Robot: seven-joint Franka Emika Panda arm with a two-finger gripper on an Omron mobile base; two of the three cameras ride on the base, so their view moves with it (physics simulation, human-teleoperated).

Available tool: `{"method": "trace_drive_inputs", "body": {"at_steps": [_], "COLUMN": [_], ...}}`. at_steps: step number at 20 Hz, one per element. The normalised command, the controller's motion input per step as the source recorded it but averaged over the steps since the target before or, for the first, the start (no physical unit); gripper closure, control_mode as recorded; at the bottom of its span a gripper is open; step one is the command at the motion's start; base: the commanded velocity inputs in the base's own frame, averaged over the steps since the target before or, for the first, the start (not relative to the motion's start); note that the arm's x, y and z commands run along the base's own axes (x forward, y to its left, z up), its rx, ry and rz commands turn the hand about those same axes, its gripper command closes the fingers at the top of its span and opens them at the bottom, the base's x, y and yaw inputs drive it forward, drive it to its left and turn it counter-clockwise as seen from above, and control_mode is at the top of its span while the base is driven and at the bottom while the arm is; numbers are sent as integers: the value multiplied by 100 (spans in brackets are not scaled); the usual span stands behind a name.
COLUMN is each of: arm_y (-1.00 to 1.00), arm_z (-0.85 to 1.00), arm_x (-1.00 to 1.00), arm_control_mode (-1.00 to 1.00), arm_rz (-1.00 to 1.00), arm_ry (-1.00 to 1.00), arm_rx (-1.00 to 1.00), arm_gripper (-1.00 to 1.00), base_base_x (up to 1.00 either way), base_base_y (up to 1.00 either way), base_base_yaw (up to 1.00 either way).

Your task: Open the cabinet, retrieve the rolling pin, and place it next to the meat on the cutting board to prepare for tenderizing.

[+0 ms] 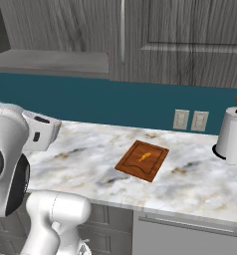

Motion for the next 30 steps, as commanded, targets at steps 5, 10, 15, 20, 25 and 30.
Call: {"method": "trace_drive_inputs", "body": {"at_steps": [5, 10, 15, 20, 25, 30], "arm_y": [-19, -28, -55, -56, -39, -4], "arm_z": [45, 43, 16, 0, 0, 0], "arm_x": [0, -7, 1, 41, 71, 46], "arm_control_mode": [-100, -100, -100, -100, -100, -100], "arm_rz": [-8, -12, -12, -4, 0, -4], "arm_ry": [-18, -23, -17, -3, 0, -9], "arm_rx": [-13, -16, -13, -3, 0, -4], "arm_gripper": [-100, -100, -100, -100, -100, -100], "base_base_x": [0, 0, 0, 0, 0, 0], "base_base_y": [0, 0, 0, 0, 0, 0], "base_base_yaw": [0, 0, 0, 0, 0, 0]}}
